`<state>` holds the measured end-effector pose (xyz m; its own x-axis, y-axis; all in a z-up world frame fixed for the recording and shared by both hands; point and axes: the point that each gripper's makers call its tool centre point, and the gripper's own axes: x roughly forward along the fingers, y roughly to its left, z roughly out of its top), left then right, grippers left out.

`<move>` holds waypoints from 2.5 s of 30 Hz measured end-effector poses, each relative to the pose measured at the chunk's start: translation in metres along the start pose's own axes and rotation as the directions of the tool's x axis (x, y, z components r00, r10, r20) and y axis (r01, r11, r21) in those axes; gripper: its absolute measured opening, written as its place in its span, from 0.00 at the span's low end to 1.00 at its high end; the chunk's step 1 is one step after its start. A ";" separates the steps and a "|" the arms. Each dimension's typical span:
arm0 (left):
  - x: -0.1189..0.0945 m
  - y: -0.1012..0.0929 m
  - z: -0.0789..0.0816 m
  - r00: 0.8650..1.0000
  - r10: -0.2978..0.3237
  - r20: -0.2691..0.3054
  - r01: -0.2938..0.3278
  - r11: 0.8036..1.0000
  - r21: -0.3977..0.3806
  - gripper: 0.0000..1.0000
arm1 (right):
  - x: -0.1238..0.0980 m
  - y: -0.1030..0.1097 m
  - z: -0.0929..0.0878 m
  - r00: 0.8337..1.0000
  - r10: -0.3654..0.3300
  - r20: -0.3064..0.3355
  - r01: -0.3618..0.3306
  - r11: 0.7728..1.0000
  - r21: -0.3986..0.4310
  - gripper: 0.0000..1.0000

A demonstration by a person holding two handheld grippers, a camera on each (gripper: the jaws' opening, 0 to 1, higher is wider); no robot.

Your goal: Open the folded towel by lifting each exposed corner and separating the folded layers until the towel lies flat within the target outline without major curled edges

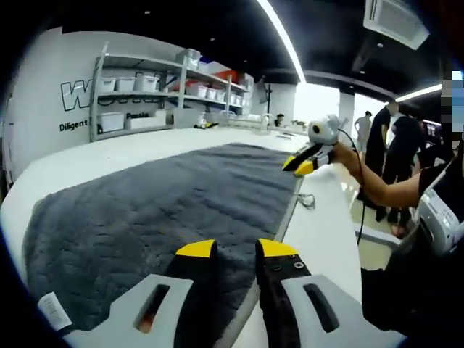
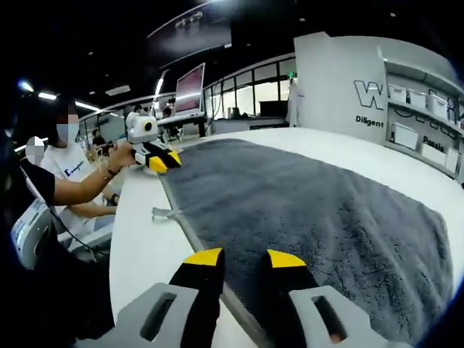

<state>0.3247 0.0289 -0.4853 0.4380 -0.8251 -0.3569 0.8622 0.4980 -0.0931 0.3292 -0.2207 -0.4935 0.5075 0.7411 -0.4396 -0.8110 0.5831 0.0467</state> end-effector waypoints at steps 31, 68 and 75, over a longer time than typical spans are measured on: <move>-0.016 0.005 0.013 0.990 0.030 0.138 -0.019 0.997 -0.079 0.34 | -0.019 0.000 0.017 0.987 -0.093 0.130 0.098 0.995 -0.025 0.35; -0.142 0.075 -0.021 0.873 0.467 0.140 -0.448 0.882 -0.149 0.99 | -0.154 -0.083 -0.041 0.831 -0.552 0.064 0.542 0.831 0.122 0.99; -0.149 0.074 -0.028 0.870 0.475 0.129 -0.455 0.876 -0.159 0.99 | -0.165 -0.079 -0.049 0.828 -0.556 0.068 0.543 0.827 0.142 0.99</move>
<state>0.3163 0.1960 -0.4651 0.8238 -0.5158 -0.2353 0.5158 0.8541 -0.0666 0.2951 -0.4050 -0.4691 0.8913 0.3124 -0.3287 -0.3536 0.9326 -0.0725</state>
